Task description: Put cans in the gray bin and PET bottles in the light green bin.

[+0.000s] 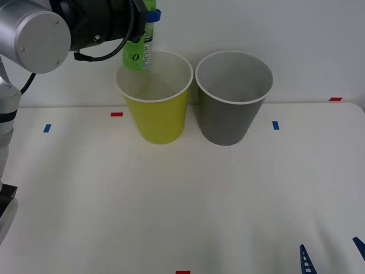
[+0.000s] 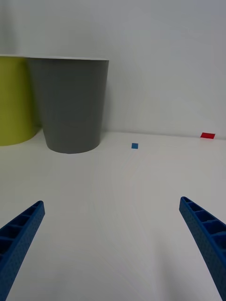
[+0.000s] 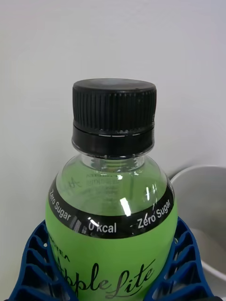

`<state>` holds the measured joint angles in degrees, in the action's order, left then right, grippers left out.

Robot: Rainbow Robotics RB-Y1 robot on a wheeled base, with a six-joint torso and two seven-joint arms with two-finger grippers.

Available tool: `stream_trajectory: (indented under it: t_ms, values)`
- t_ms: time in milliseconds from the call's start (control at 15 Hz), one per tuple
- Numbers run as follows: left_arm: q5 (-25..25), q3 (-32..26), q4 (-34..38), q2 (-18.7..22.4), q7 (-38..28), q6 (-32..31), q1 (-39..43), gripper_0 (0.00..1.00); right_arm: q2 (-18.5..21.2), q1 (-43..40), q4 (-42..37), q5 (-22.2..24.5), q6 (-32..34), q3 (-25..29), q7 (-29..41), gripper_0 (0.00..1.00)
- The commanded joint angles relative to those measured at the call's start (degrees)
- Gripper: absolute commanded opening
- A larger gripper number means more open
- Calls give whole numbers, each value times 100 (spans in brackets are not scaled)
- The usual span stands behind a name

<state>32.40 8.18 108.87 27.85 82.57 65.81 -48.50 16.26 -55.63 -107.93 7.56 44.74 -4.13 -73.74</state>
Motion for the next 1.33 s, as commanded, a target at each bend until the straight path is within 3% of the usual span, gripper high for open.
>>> stream_trajectory:
  t_ms: [67, 467, 933, 1000, 1067, 1333]
  values:
    - [-506, 298, -146, -324, -171, -253, -98, 1, 0, 0, 0, 0, 0, 0, 0, 100]
    - [-612, 342, -806, -377, -215, -1061, -89, 0, 0, 0, 0, 0, 0, 0, 0, 100]
    - [-699, 342, -806, -377, -233, -1246, 165, 0, 0, 0, 0, 0, 0, 0, 0, 100]
    - [-726, 342, -814, -360, -224, -1246, 165, 63, 0, 0, 0, 0, 0, 0, 0, 100]
    - [-743, 333, -814, -342, -224, -1246, 165, 100, 0, 0, 0, 0, 0, 0, 0, 100]
    - [-770, 342, -797, -201, -233, -1378, 165, 100, 0, 0, 0, 0, 0, 0, 0, 100]
